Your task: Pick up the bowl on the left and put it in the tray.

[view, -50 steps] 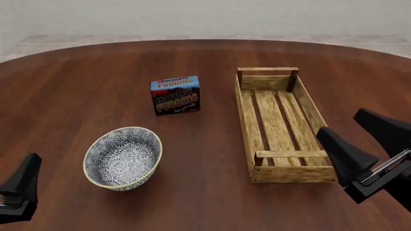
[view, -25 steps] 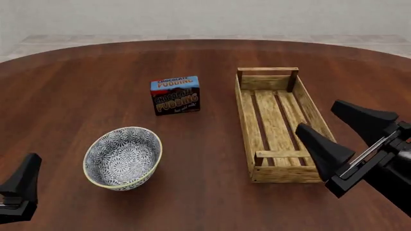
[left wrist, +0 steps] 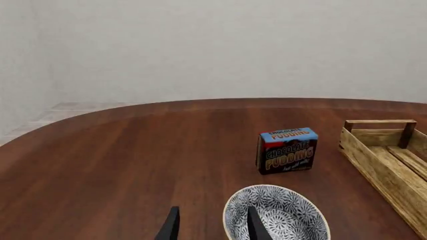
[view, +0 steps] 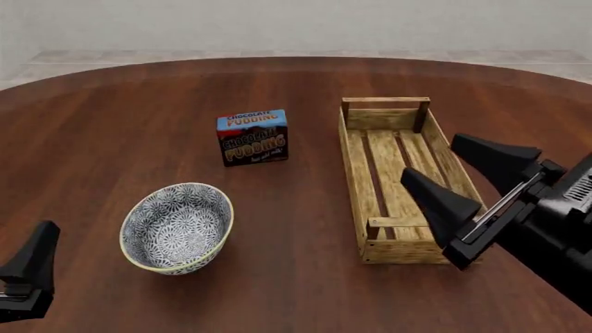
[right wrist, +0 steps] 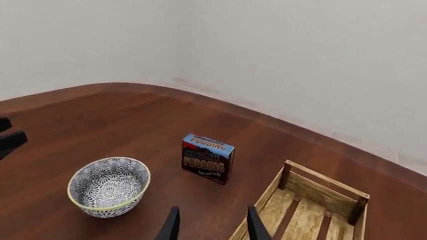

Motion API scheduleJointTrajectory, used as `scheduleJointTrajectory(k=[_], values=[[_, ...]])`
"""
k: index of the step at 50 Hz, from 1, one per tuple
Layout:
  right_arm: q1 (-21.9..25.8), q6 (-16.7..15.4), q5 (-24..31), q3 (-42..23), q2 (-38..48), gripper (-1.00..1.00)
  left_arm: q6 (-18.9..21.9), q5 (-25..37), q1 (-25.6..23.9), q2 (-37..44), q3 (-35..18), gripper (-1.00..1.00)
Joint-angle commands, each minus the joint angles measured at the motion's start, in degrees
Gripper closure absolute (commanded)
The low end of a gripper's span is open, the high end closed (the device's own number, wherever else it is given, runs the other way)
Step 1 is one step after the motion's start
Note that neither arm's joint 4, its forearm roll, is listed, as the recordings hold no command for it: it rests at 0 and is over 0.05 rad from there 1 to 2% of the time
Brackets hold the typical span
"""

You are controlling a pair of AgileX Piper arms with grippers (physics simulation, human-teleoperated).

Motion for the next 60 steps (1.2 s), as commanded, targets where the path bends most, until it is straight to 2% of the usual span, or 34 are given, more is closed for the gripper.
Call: scheduleJointTrajectory(k=[1,7,17,48,60], values=[[1.4,0.5,-1.6,-1.5,3.5,-1.0,0.0,0.0,0.0,0.0,0.0,-1.0],[2.1,0.3,-2.4,-2.3,5.1,-1.0,0.0,0.0,0.0,0.0,0.0,-1.0],[3.4,1.9,-4.6,-2.7,9.0,-1.0,0.0,0.0,0.0,0.0,0.0,-1.0],[5.7,1.2,-4.9,-6.4,13.8,-1.0,0.0,0.0,0.0,0.0,0.0,-1.0],[6.7,1.2,-7.7,-6.4,17.7,-1.0,0.0,0.0,0.0,0.0,0.0,-1.0]])
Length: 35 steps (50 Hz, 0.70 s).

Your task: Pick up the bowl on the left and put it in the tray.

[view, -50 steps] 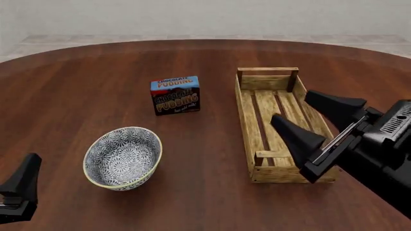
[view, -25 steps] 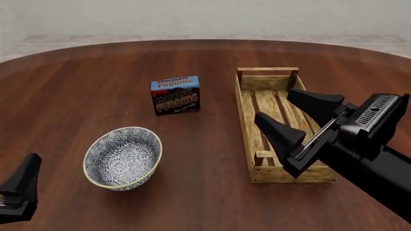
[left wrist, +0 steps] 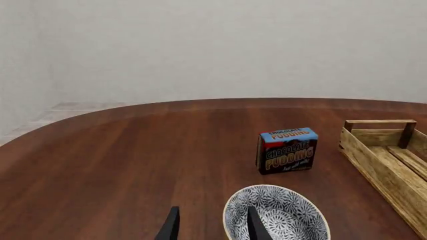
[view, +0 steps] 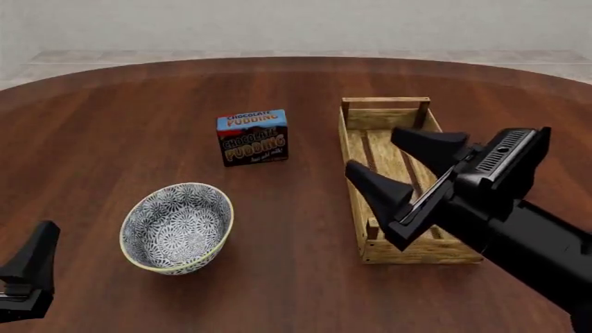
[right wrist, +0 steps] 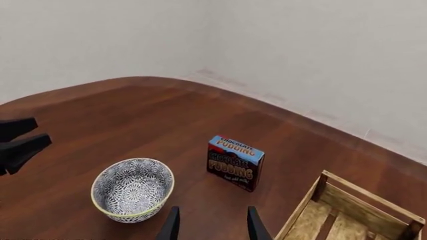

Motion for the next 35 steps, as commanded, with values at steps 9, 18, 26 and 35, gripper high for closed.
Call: scheduleJointTrajectory(k=[9,18,26,35], values=[[1.8,0.0,-2.4,-1.2,5.4,-1.0,0.0,0.0,0.0,0.0,0.0,-1.0],[1.9,0.0,-2.6,-1.6,6.0,-1.0,0.0,0.0,0.0,0.0,0.0,-1.0],[2.7,-0.1,-2.8,-2.1,6.5,-1.0,0.0,0.0,0.0,0.0,0.0,-1.0],[2.4,0.7,-3.4,-2.1,6.6,-1.0,0.0,0.0,0.0,0.0,0.0,-1.0]])
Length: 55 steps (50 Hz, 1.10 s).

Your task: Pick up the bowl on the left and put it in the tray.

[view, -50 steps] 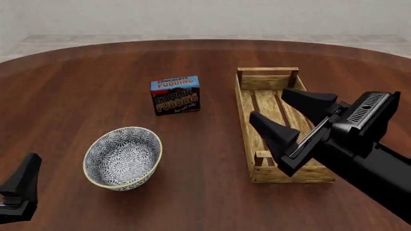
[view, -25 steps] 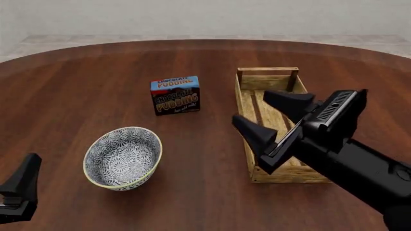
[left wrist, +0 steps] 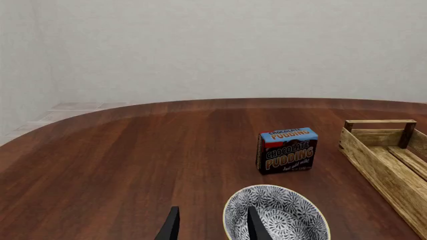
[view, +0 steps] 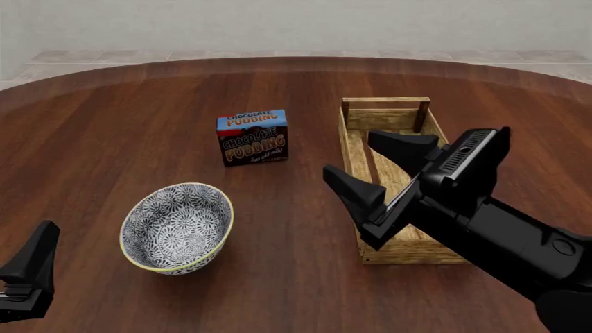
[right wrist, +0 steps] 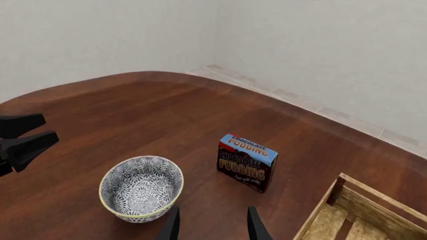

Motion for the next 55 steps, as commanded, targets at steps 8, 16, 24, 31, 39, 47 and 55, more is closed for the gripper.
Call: scheduleJointTrajectory(k=[8,16,24,31,39,47,55], values=[[0.4,0.1,-0.8,-0.4,0.9,-1.0,0.0,0.0,0.0,0.0,0.0,-1.0],[0.9,-0.3,-0.8,-0.8,1.2,-1.0,0.0,0.0,0.0,0.0,0.0,-1.0],[0.9,0.0,-0.6,-1.1,1.0,-1.0,0.0,0.0,0.0,0.0,0.0,-1.0],[2.1,-0.9,-0.9,-1.6,2.2,-1.0,0.0,0.0,0.0,0.0,0.0,-1.0],[2.9,-0.3,-0.9,-3.7,4.8,-1.0,0.0,0.0,0.0,0.0,0.0,-1.0],[3.9,-0.1,-1.6,-5.6,8.0,-1.0,0.0,0.0,0.0,0.0,0.0,-1.0],[4.4,0.3,-1.7,-7.1,10.1,-1.0,0.0,0.0,0.0,0.0,0.0,-1.0]])
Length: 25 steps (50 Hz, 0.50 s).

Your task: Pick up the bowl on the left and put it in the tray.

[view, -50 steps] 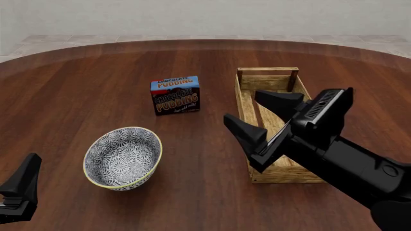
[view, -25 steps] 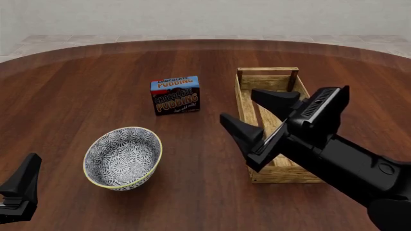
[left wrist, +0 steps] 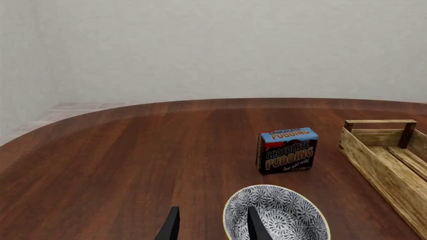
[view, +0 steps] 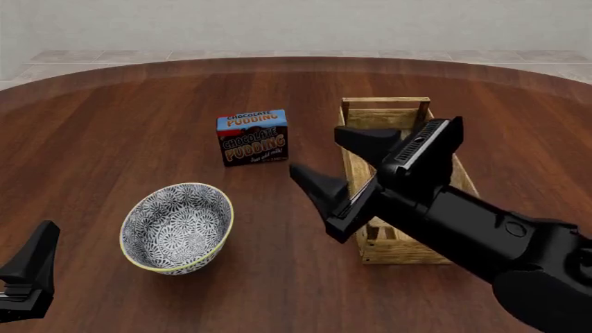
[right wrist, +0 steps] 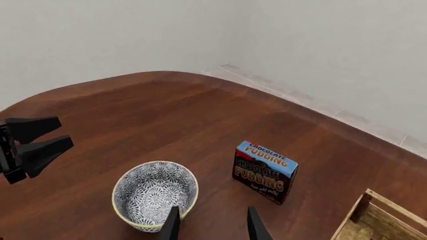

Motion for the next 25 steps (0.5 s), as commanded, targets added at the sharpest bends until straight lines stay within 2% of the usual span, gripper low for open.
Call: scheduleJointTrajectory(k=[1,3,4,8,9,14,25], values=[[1.0,0.5,-0.3,-2.2,3.3,-1.0,0.0,0.0,0.0,0.0,0.0,-1.0],[1.6,1.4,-0.3,-2.7,4.6,-1.0,0.0,0.0,0.0,0.0,0.0,-1.0],[1.9,-0.7,-0.9,-2.7,5.7,-1.0,0.0,0.0,0.0,0.0,0.0,-1.0],[1.9,-0.8,-2.7,-3.1,8.9,-1.0,0.0,0.0,0.0,0.0,0.0,-1.0],[2.3,0.1,-2.2,-3.7,9.4,-1.0,0.0,0.0,0.0,0.0,0.0,-1.0],[2.3,-0.2,-3.1,-3.9,10.9,-1.0,0.0,0.0,0.0,0.0,0.0,-1.0],[2.0,1.9,-2.9,-5.5,13.5,-1.0,0.0,0.0,0.0,0.0,0.0,-1.0]])
